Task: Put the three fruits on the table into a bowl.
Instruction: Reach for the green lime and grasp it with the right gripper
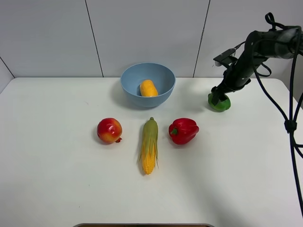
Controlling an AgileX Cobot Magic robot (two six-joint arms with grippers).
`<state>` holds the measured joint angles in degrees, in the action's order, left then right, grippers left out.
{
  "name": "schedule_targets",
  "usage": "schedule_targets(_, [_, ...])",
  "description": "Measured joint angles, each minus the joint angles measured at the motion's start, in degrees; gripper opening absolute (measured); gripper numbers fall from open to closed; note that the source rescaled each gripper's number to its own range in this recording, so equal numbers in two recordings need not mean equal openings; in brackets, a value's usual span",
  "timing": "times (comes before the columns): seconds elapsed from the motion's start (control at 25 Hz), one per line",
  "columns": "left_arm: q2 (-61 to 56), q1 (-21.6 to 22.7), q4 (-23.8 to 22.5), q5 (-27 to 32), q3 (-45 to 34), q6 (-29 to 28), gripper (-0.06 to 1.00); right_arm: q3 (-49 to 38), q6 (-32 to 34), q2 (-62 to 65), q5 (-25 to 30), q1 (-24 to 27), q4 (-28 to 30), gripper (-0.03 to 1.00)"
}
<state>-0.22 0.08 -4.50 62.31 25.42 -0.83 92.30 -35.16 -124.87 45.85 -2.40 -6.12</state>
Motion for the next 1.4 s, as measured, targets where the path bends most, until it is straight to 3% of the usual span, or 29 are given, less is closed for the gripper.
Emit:
schedule_targets(0.96, [0.0, 0.0, 0.0, 0.0, 0.0, 0.0, 0.00, 2.3, -0.7, -7.0, -1.3, 0.0, -0.8, 0.95])
schedule_targets(1.32, [0.0, 0.0, -0.1, 0.0, 0.0, 0.0, 0.00, 2.7, -0.7, -7.9, -1.1, 0.0, -1.3, 0.92])
schedule_targets(1.4, [0.0, 0.0, -0.1, 0.0, 0.0, 0.0, 0.00, 2.7, -0.7, -8.0, -1.1, 0.0, -1.6, 0.87])
